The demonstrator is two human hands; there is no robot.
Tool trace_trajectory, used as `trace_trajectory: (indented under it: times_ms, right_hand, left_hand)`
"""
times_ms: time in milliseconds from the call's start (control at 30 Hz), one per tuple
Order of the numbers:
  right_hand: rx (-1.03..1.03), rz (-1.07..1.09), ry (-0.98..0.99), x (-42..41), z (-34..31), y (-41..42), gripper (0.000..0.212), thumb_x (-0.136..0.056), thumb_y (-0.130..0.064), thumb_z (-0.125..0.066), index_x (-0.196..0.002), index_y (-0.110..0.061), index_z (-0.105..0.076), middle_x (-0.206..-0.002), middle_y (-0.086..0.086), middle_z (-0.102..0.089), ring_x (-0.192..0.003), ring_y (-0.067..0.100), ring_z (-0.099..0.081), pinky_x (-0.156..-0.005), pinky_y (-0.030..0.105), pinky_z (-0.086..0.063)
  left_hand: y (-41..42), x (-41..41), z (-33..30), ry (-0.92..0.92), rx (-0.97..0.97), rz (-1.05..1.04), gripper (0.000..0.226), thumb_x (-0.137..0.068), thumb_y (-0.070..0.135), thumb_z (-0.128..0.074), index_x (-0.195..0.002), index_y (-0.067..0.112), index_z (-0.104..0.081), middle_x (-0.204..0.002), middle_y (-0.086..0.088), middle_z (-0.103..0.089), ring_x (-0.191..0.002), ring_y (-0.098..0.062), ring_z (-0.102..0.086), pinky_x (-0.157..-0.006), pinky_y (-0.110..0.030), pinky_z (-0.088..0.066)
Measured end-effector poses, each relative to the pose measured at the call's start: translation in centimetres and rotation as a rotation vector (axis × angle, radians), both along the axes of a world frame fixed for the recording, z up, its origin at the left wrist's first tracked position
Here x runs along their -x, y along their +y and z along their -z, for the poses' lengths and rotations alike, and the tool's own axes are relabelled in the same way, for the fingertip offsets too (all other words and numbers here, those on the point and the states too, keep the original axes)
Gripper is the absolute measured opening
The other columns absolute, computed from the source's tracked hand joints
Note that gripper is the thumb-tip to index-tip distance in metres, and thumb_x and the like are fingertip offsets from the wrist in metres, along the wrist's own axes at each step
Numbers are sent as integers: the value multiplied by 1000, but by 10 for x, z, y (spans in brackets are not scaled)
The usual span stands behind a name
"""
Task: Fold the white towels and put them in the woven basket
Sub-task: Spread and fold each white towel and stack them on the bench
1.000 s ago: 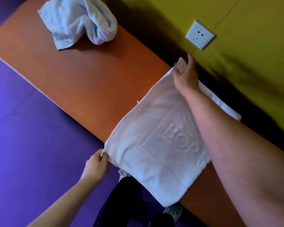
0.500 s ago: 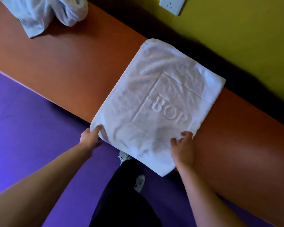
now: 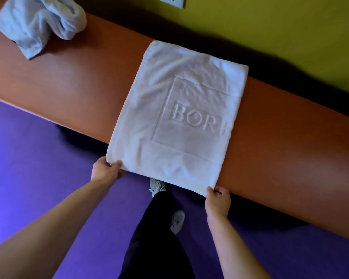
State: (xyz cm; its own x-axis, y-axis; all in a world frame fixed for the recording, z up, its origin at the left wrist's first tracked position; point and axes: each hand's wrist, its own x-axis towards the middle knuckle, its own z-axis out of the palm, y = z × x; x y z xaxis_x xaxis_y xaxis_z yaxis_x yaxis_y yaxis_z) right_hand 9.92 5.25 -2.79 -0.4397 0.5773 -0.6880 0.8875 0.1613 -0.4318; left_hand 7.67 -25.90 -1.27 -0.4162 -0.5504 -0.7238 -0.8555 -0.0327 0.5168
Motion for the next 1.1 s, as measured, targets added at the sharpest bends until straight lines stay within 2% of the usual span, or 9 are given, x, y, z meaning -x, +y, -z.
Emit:
trace_trajectory:
  times_ms: [100, 233, 367, 467, 533, 667, 800, 967, 1100]
  right_hand:
    - [-23, 39, 44, -13, -6, 7, 19, -100, -11, -53, -117, -4, -56, -102, 8, -64, -89, 25, -60, -80, 34, -46]
    - [12, -29, 80, -44, -18, 14, 7, -102, -16, -50, -109, -19, -50, -100, 11, -71, -85, 32, -71, -84, 49, -58]
    - [42, 3, 172, -60, -48, 13, 9, -103, -15, -52, -112, -15, -52, -90, 4, -69, -64, 18, -73, -76, 44, -60]
    - [107, 95, 245, -54, -68, 12, 18, -99, -14, -60, -115, -19, -54, -79, 9, -71, -53, 14, -68, -67, 34, -57]
    - [211, 230, 288, -37, -80, 12, 17, -97, -13, -66, -112, -19, -61, -72, 3, -71, -53, 17, -65, -65, 33, -57]
    - [513, 530, 377, 18, -104, 12, 9, -96, -16, -69, -105, -16, -67, -84, 2, -66, -61, 13, -63, -68, 28, -56]
    - [592, 612, 419, 86, -112, 17, 15, -95, -18, -70, -108, -14, -65, -87, -2, -67, -66, 10, -73, -63, 25, -59]
    - [656, 593, 450, 163, -112, 18, 12, -98, -16, -54, -93, -13, -65, -85, 2, -75, -77, 12, -76, -64, 24, -60]
    - [417, 328, 460, 207, -101, 19, 8, -95, -11, -65, -101, -15, -65, -93, 5, -75, -83, 13, -77, -72, 25, -59]
  left_hand:
    - [10, -26, -11, 4, -18, -33, 9, -91, 8, -66, -94, 10, -59, -89, -11, -68, -67, -26, -69, -87, -50, -60]
    - [17, -65, -26, 0, -88, -109, 21, -89, 3, -65, -109, -1, -58, -84, -11, -68, -52, -16, -62, -87, -48, -57]
    - [18, -84, -44, 44, -95, -194, 19, -88, 4, -63, -106, 5, -56, -78, -11, -66, -51, -17, -60, -95, -52, -56]
    - [16, -76, -63, 122, -22, -230, 41, -87, 9, -58, -125, 21, -51, -77, -11, -62, -48, -13, -58, -92, -50, -56]
    - [17, -59, -81, 192, 32, -194, 48, -86, 12, -55, -127, 36, -54, -82, -10, -63, -51, -14, -58, -85, -46, -56]
    - [25, -4, -115, 377, 32, -181, 35, -88, 5, -55, -112, 27, -67, -89, -9, -66, -54, -12, -57, -67, -31, -56]
    - [24, 60, -129, 456, 21, -205, 34, -88, 5, -57, -113, 27, -67, -79, -1, -63, -55, -16, -61, -59, -25, -54]
    - [20, 138, -116, 399, 96, -204, 32, -78, 19, -65, -110, 25, -64, -93, -14, -71, -50, -17, -68, -60, -30, -58]
    - [25, 201, -101, 352, 147, -179, 33, -77, 21, -66, -110, 22, -62, -97, -14, -73, -47, -16, -69, -49, -24, -53]
